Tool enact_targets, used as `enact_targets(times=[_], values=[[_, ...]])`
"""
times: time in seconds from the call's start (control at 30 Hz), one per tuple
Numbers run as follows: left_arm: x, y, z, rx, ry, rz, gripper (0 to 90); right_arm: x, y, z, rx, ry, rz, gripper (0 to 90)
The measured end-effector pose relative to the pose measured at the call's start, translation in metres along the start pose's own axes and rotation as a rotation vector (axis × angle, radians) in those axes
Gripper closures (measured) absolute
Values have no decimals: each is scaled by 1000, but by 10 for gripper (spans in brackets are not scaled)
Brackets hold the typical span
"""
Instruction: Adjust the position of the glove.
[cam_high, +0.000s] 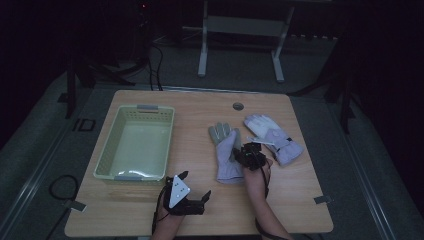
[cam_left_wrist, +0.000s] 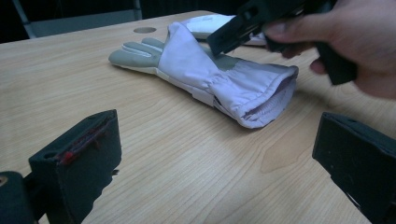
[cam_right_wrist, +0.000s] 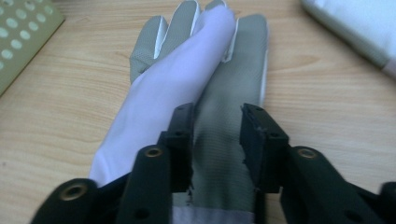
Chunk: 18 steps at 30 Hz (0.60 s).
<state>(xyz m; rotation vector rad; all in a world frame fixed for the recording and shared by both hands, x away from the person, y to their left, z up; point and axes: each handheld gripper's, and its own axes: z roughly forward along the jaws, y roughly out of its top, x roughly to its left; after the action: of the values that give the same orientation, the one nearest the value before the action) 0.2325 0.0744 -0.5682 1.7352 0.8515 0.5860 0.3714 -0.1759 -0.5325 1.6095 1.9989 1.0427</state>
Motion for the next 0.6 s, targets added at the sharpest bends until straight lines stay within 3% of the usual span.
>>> enact_targets(times=[0.2, 0.37, 0.53, 0.6], values=[[0, 0, 0, 3, 1, -1, 13, -21, 14, -21, -16, 10, -95, 543], [0, 0, 0, 4, 0, -4, 13, -46, 27, -36, -30, 49, -166, 487], [0, 0, 0, 4, 1, -2, 14, -75, 34, -48, -30, 19, -215, 489], [1, 0, 0, 3, -2, -5, 13, -85, 36, -51, -23, 13, -262, 486]])
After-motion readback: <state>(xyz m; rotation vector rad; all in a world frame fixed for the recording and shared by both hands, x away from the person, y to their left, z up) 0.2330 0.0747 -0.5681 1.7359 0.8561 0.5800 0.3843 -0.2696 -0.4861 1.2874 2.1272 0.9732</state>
